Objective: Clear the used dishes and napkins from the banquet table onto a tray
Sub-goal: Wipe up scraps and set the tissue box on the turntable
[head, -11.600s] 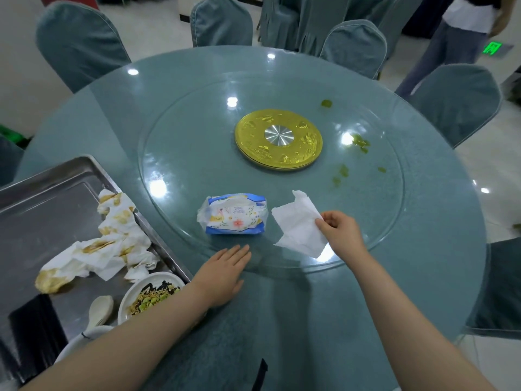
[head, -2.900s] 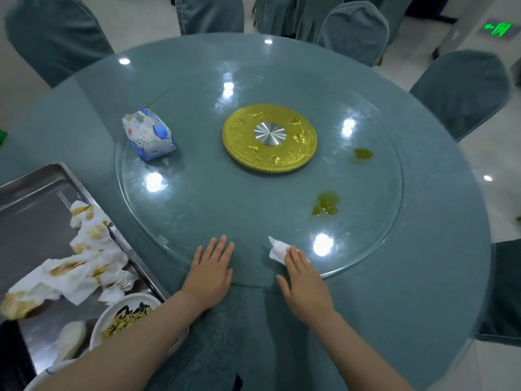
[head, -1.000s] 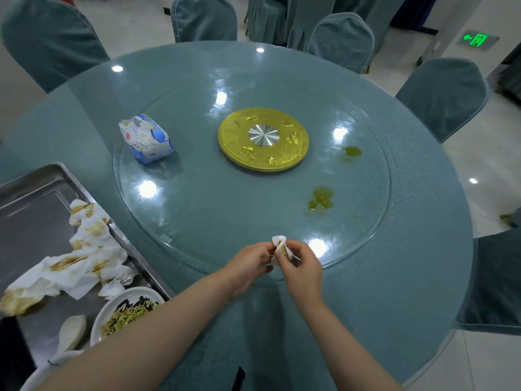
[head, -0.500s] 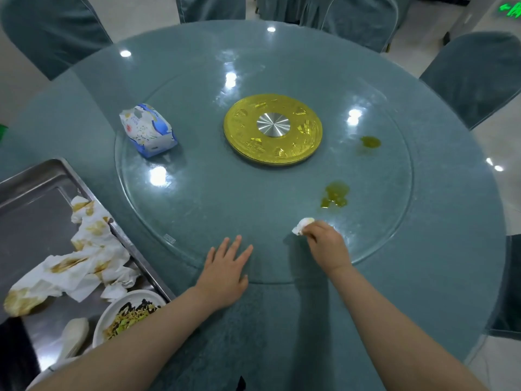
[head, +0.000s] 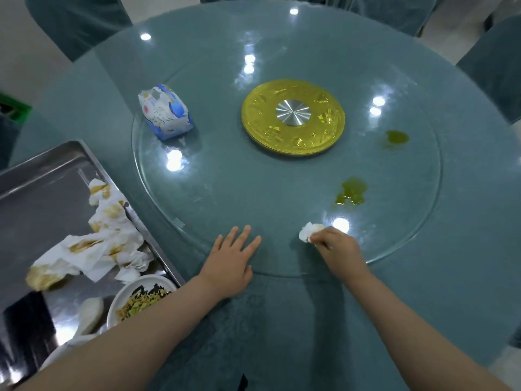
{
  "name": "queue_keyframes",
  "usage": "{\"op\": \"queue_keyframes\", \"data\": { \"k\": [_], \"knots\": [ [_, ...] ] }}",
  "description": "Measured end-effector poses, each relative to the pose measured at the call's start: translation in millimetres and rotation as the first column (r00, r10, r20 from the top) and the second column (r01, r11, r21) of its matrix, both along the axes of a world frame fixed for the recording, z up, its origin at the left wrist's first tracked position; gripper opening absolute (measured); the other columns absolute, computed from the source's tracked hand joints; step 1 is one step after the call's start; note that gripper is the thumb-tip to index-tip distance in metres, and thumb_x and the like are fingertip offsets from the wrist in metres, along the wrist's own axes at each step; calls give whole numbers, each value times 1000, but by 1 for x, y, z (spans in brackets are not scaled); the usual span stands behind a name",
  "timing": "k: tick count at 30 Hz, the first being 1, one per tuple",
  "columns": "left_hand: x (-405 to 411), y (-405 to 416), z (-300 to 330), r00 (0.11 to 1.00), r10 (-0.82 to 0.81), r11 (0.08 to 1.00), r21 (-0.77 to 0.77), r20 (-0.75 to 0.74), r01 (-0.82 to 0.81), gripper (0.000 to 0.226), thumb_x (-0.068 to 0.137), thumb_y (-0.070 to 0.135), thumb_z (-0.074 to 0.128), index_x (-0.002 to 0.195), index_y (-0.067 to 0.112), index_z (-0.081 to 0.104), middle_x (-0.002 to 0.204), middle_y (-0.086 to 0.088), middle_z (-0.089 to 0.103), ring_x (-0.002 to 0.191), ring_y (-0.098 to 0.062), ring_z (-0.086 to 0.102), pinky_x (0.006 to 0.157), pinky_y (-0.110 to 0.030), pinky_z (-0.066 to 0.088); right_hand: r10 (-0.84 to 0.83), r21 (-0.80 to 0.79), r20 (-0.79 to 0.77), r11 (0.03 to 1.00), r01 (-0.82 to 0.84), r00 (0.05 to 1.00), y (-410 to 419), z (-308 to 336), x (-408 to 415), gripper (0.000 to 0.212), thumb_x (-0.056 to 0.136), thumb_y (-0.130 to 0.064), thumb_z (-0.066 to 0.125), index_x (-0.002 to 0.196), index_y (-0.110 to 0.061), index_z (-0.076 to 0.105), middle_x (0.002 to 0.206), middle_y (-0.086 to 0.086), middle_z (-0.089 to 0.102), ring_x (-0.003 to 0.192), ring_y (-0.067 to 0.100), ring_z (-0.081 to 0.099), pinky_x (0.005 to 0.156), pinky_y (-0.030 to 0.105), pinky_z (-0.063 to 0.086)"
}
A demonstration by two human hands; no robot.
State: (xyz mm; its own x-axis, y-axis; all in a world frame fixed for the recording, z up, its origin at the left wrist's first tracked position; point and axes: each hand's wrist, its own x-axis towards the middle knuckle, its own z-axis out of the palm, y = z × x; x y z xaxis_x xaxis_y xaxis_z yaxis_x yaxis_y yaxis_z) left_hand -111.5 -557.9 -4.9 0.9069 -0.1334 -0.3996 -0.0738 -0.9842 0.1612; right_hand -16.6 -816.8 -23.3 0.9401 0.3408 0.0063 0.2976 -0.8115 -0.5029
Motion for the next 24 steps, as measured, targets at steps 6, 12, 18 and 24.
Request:
{"op": "queue_keyframes", "data": {
  "k": [6, 12, 18, 24],
  "knots": [
    [1, 3, 0, 1000, 4, 1000, 1, 16, -4, 68, 96, 34, 37, 154, 32, 3, 162, -1, -9, 149, -26, -6, 120, -49, 7, -166, 95, -49, 981, 170, 985, 56, 6, 82, 9, 85, -9, 69, 89, -10, 76, 96, 8, 69, 86, 28, 65, 70, 15, 37],
    [1, 7, -2, 1000, 22, 999, -33, 22, -21, 67, 96, 29, 38, 154, 33, 5, 163, 1, -7, 149, -25, -5, 121, -48, 6, -211, 191, -52, 957, 217, 976, -14, 0, -17, 13, 81, -5, 74, 81, -18, 75, 80, -10, 66, 77, 9, 60, 69, 13, 42],
    [1, 10, -6, 999, 45, 997, -70, 12, -44, 65, 95, 29, 37, 154, 33, 9, 163, 1, -6, 149, -24, -6, 120, -48, 5, -216, 158, -68, 962, 224, 974, -31, -1, -50, 11, 78, -2, 76, 80, -13, 76, 78, -9, 66, 76, 3, 60, 69, 6, 41],
    [0, 13, -5, 999, 39, 998, -53, 24, -38, 68, 93, 30, 39, 154, 33, 8, 163, 0, -6, 149, -25, -5, 120, -49, 5, -93, 49, 18, 995, 92, 995, 27, 10, 43, 8, 81, -6, 71, 81, -11, 76, 80, 7, 66, 72, 25, 60, 62, 16, 29]
  ]
}}
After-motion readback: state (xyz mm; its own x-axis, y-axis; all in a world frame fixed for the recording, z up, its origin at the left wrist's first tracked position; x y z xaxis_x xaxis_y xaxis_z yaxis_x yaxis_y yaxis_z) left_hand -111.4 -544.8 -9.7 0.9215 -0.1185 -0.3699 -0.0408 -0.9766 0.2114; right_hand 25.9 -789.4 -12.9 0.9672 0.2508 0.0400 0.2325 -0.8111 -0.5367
